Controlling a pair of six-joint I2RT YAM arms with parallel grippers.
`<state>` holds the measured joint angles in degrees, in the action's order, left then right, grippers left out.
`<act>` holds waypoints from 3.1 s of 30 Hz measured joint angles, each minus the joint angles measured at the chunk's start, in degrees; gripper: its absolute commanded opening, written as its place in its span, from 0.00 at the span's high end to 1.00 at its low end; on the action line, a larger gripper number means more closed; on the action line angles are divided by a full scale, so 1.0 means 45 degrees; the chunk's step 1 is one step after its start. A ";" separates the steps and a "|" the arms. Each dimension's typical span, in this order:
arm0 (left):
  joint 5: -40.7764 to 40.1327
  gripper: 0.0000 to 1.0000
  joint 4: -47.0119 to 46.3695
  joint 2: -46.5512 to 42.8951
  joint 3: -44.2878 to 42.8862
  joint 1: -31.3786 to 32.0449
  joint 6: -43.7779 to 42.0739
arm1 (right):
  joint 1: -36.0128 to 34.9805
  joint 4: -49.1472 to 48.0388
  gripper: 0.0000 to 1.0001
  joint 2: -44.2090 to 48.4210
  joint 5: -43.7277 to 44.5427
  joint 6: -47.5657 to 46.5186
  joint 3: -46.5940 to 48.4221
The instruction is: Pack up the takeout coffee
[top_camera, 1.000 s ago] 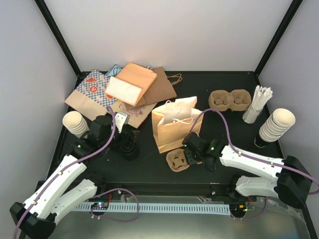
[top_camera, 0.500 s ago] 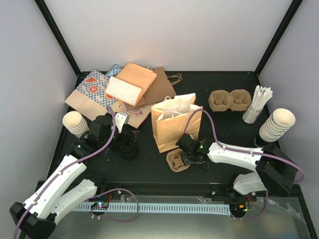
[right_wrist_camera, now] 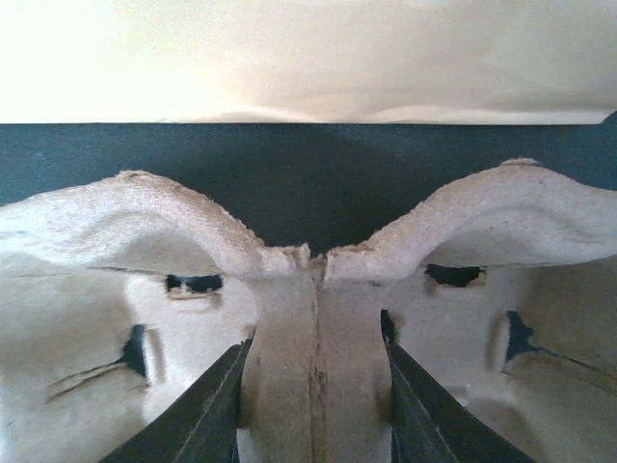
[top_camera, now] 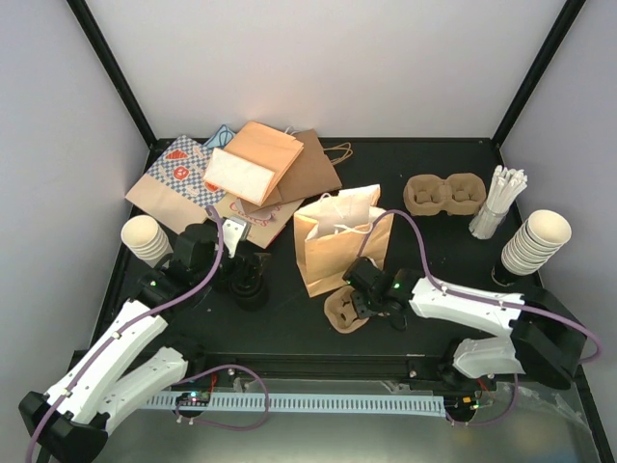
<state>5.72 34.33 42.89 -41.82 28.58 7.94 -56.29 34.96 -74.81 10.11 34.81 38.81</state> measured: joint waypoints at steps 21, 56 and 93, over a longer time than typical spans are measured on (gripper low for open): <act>-0.0083 0.01 0.0107 -0.0005 -0.0029 0.0000 0.0000 | -0.0058 0.3628 0.64 0.4809 -0.0053 -0.0005 0.2958; 0.2443 0.07 -0.0398 0.6013 -0.7198 0.1044 -0.5693 | -0.0058 0.6810 0.68 0.4979 0.5610 -0.2103 1.0632; 0.2239 0.98 -0.2429 0.8179 -0.9437 0.2453 -0.4012 | -0.0058 0.4707 0.70 0.2934 0.6834 -0.4337 1.0350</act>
<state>15.79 23.40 79.70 -84.29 39.62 -10.11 -56.55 56.14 -61.60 40.86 15.29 85.38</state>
